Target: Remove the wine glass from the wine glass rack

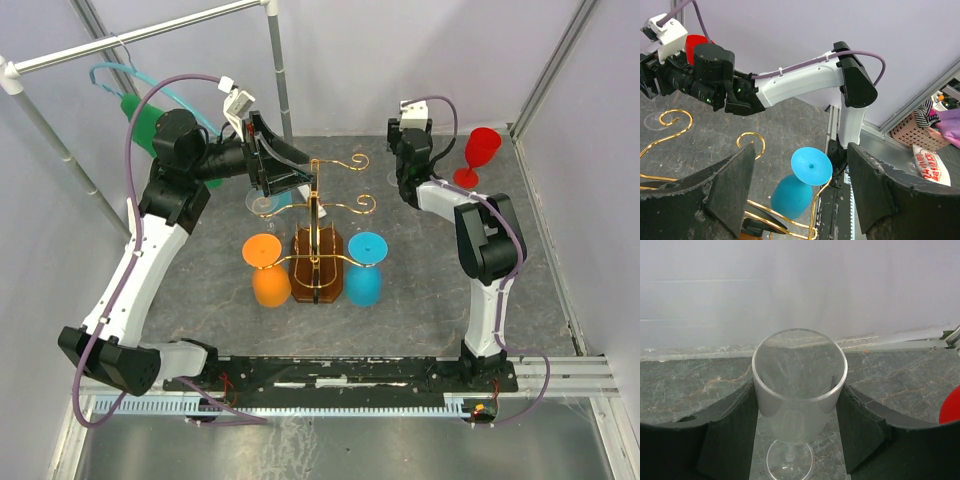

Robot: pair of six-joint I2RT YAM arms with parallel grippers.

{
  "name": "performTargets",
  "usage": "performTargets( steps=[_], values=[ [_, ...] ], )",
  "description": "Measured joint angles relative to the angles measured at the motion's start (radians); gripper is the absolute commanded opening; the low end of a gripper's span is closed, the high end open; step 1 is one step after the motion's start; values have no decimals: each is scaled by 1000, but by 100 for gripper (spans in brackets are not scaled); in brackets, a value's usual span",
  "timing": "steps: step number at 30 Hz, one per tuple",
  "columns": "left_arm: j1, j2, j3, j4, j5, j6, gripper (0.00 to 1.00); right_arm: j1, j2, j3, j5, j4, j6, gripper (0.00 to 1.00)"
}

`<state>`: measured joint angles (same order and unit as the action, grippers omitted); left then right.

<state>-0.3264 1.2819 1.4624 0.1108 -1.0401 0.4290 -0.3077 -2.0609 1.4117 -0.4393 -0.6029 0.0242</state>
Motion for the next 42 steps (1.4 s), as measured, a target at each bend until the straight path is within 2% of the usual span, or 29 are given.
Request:
performTargets(
  steps=[8,11,12,21,27,28,30,33,34,35,38,42],
  values=[
    [0,0,-3,-1,11,0,81,-3,10,-120,-8,-194,0,80],
    [0,0,-8,-2,12,0,81,-6,16,-148,-15,-213,2,97],
    [0,0,-10,-2,13,0,81,-7,20,-156,-17,-214,3,100],
    [0,-2,-17,15,35,-3,79,-11,137,-210,-25,-203,7,100],
    [0,-69,-31,104,217,-47,78,-11,328,-246,-6,-111,-7,100],
    [0,-88,-31,125,265,-57,75,-11,369,-255,-2,-87,-12,100],
    [0,-131,-30,179,345,-74,58,-12,448,-271,14,-34,-28,100],
    [0,-181,-8,304,495,-97,18,-16,584,-275,58,141,-76,100],
    [0,-187,3,341,545,-98,10,-21,636,-274,76,215,-100,99],
    [0,-192,16,386,610,-95,5,-27,687,-271,93,288,-124,100],
    [4,-196,27,512,811,-66,5,-51,821,-268,148,454,-192,100],
    [13,-194,-2,629,940,16,23,-92,969,-271,218,606,-278,100]
  ],
)
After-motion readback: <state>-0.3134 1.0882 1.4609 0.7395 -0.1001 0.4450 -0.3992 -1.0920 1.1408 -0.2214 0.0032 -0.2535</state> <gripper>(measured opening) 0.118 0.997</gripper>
